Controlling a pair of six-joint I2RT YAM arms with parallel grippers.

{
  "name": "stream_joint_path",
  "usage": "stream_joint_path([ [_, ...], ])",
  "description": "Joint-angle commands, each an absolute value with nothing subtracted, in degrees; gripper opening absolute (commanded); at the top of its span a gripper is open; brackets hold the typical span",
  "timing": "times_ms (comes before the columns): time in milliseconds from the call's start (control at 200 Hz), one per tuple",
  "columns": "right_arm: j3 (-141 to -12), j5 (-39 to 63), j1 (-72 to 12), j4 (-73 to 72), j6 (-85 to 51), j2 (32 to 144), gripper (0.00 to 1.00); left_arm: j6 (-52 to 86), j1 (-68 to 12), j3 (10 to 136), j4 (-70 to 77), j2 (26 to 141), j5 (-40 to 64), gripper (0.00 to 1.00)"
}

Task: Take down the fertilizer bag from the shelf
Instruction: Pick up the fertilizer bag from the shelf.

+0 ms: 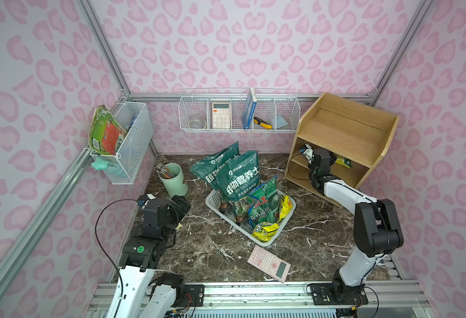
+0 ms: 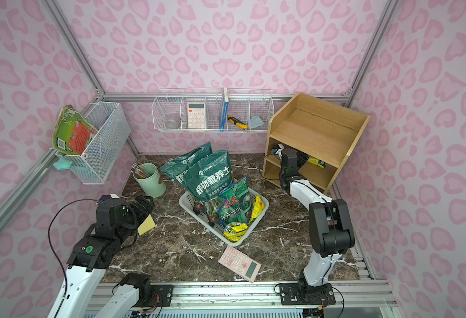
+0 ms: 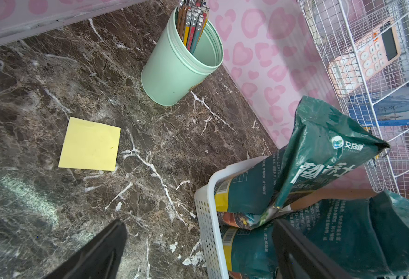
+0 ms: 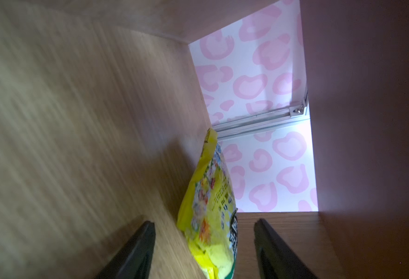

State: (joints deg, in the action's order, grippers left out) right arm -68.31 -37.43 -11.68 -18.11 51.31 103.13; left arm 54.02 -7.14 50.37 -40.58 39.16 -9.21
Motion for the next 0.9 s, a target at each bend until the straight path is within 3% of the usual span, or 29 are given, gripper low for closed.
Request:
stream_joint_path([
  [0,-67.85,-34.10,-11.82,1.54,46.00,107.16,0.68,53.89,-7.10,50.75,-41.32,39.28,-8.79,0.99],
  [150,-69.66,-38.38,-11.10,1.51,45.01,110.26,0.66,53.93,-7.06,50.89,-41.37,39.30,-8.62,0.99],
  [280,-71.38,-41.01,-10.31,1.04,42.94,112.19,0.54,53.88,-7.04,50.81,-41.35,39.30,-8.61,0.99],
  [420,-73.70,-45.29,-9.54,1.37,40.66,114.31,0.26,53.94,-7.08,50.88,-41.32,39.29,-8.52,0.99],
  [530,-74.13,-42.70,-9.48,4.88,39.90,113.83,0.00,53.93,-7.07,50.88,-41.34,39.33,-8.68,0.99],
  [810,-62.66,-35.05,-14.27,-2.00,40.76,100.47,0.00,53.67,-6.98,50.97,-41.48,39.16,-9.12,0.99],
  [900,-63.22,-32.17,-17.22,4.77,35.67,97.08,0.00,53.57,-6.99,50.87,-41.95,38.78,-10.10,0.99],
])
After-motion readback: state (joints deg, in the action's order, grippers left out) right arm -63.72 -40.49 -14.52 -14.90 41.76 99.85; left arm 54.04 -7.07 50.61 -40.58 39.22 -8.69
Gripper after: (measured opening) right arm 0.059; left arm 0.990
